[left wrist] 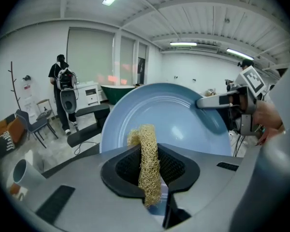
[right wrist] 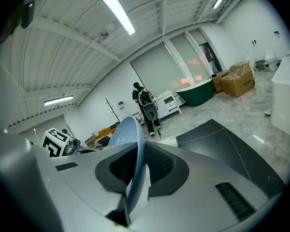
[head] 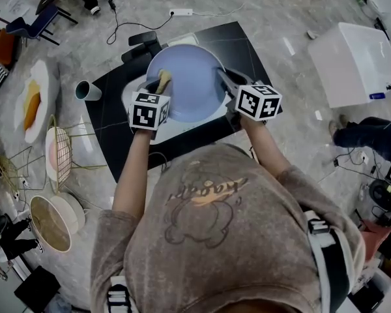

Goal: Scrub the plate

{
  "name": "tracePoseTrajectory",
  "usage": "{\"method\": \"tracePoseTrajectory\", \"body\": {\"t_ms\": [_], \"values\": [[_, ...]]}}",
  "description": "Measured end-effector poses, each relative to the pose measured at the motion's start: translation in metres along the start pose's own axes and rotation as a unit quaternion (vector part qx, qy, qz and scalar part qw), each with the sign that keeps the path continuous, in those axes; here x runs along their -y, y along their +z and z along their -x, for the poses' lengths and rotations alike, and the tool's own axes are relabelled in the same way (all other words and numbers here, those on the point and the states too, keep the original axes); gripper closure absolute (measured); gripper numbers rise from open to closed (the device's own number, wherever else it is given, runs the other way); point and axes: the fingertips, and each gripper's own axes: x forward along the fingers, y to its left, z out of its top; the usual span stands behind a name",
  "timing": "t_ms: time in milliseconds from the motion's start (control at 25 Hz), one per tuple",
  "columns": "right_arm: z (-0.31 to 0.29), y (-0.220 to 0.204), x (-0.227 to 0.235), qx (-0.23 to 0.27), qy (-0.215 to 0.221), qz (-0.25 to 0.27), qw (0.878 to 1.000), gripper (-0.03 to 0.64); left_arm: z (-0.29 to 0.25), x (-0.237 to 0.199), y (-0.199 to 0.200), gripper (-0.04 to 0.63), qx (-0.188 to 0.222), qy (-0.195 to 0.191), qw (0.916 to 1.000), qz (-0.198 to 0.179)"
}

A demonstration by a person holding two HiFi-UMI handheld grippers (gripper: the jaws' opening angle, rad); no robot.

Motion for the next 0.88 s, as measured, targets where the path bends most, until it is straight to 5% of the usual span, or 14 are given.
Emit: {"method": "tracePoseTrajectory", "body": {"t_ms": [320,880], "values": [[0.005,0.009,0.014,0.022,-0.018,-0.023,0.999,0.574,-0.005,0.049,-0.02,0.517,-0.023,-0.05,0.9978,-0.038],[-0.008,-0.002,-0.011,0.009,0.008,-0.019,1.0,0.569,-0.014,0.117,0.001,0.517,0.011,-0.134,0.9897,-0.051]]}}
